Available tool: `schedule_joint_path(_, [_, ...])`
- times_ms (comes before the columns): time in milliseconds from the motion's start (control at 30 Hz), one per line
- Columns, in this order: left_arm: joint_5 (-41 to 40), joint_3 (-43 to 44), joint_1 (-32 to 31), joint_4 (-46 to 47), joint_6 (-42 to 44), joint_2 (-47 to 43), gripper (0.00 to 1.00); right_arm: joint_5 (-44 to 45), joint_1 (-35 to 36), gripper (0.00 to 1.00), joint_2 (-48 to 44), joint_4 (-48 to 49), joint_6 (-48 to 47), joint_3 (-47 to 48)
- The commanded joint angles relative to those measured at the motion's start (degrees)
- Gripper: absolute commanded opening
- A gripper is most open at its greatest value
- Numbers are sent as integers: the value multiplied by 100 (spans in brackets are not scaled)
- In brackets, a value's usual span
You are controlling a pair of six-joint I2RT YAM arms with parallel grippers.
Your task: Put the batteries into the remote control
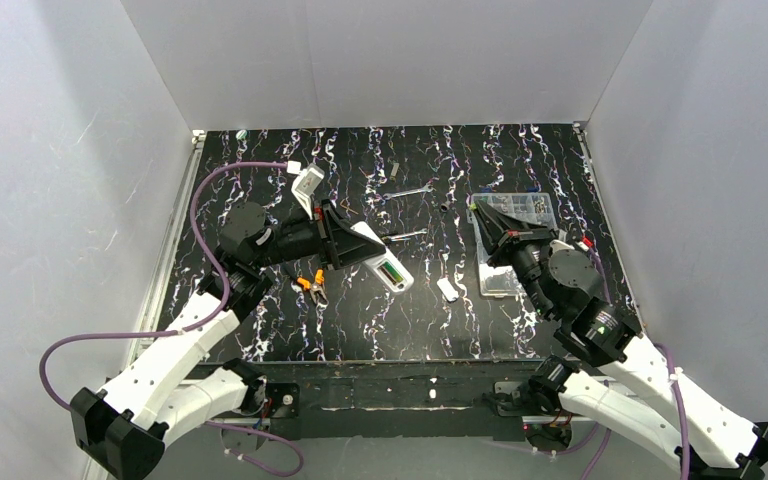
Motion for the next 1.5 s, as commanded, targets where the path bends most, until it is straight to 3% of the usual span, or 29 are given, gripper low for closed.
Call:
schedule_joint_path(0, [99, 281, -30, 356, 50, -238, 0, 165, 0, 1, -5, -46, 466, -72])
schedule_joint_path(367, [80, 248, -33, 336, 109, -271, 0, 342, 0, 1, 17, -509, 291, 7])
schedule_joint_path(500, [181, 217, -33, 451, 170, -277, 0, 603, 0, 1, 73, -467, -326, -10])
schedule_joint_path(533, [257, 200, -33, 554, 194, -273, 0, 750, 0, 1, 95, -323, -834, -43])
schedule_joint_path(633, [374, 93, -29, 923, 241, -275, 0, 1056, 0, 1, 228, 316, -3528, -163])
schedule_joint_path(733, [457, 48, -38, 1003, 302, -313, 0, 878, 1, 1, 510, 1117, -6004, -376])
schedule_joint_path(833, [500, 59, -42, 902, 349, -340, 0, -18, 1, 1, 879, 1585, -8142, -538])
schedule_joint_path(967, [524, 90, -42, 687, 435, -387, 0, -1741, 0, 1, 1453, 911, -10371, -259])
schedule_joint_path(1167, [477, 98, -42, 592, 476, -468, 0, -3823, 8, 1, 2410, -1239, -12986, 604])
schedule_joint_path(1467, [629, 839, -42, 178, 264, -547, 0, -4020, 9, 1, 3425, -1634, -14186, 902])
